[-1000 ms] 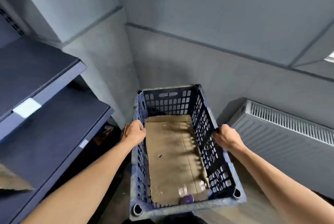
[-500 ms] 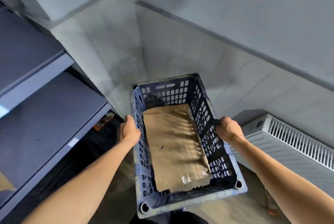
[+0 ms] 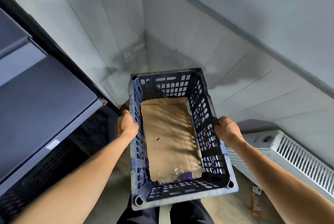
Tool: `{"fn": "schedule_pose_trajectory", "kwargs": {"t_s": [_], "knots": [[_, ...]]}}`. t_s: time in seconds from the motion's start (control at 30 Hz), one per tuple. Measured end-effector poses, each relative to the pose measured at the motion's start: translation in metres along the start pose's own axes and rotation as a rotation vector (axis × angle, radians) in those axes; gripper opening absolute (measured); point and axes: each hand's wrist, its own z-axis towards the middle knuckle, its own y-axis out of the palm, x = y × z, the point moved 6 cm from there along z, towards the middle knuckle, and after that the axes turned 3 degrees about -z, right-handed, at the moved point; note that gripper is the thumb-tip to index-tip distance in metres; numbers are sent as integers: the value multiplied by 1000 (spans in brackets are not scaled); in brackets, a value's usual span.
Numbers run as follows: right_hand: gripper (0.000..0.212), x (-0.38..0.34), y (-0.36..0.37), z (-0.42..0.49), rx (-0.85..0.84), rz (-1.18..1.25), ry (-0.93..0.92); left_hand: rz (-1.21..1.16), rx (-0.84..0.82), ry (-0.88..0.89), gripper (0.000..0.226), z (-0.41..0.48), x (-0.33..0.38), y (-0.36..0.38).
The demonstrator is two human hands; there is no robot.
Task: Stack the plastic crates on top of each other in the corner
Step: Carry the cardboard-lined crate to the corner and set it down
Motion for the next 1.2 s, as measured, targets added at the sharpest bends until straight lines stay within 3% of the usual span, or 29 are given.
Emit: {"fn": "schedule_pose_trajectory", "kwargs": {"t_s": [0.57, 0.73, 0.83, 1.03, 1.2], "knots": [[31, 7, 63, 138, -206, -96, -291, -144, 128, -305, 22, -10, -28, 104], [26, 13, 106, 185, -225, -78, -274, -307, 101, -314, 16, 20, -53, 177], [17, 15, 136, 208, -251, -121, -265, -429, 120, -328, 33, 38, -68, 222], [21, 29, 197, 270, -227, -110, -283, -321, 110, -338, 23, 87, -98, 304], [27, 29, 229, 312, -247, -95, -283, -375, 95, -357, 37, 121, -90, 344]]}}
